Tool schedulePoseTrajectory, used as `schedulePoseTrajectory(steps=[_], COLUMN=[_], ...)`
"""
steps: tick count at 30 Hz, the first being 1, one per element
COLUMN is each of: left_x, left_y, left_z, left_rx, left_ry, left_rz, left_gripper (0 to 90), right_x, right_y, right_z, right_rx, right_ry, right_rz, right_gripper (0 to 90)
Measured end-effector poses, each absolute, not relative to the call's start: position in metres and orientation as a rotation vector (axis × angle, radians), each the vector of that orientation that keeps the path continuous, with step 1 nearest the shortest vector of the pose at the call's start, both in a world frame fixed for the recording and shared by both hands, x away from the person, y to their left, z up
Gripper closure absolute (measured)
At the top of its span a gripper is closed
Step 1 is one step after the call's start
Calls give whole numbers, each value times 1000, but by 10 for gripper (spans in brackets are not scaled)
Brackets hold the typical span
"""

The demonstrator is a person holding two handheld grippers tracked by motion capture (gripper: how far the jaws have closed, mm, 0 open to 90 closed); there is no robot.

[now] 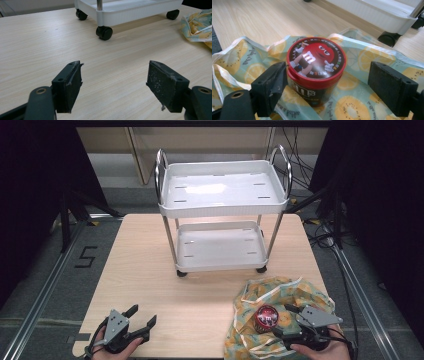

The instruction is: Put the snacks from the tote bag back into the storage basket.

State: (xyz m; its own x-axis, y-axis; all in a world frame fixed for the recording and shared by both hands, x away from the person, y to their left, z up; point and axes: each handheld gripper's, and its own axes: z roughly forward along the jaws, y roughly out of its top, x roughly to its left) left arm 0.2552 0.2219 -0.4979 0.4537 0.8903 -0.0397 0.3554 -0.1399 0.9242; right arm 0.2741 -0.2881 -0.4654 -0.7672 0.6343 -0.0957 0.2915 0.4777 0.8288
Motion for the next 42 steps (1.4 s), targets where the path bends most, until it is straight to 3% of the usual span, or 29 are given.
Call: schedulePoseTrajectory(steps=[42], left_x=[256], left_y=[220], left_z=[-499], left_rx=[1716], left_ry=[1063], left_rz=[658], left_gripper=[270], right_x=[293], right_y=[-260], right_z=[-486], right_rx=[805], right_ry=[2452], right_rz=[1154], right_gripper=[168])
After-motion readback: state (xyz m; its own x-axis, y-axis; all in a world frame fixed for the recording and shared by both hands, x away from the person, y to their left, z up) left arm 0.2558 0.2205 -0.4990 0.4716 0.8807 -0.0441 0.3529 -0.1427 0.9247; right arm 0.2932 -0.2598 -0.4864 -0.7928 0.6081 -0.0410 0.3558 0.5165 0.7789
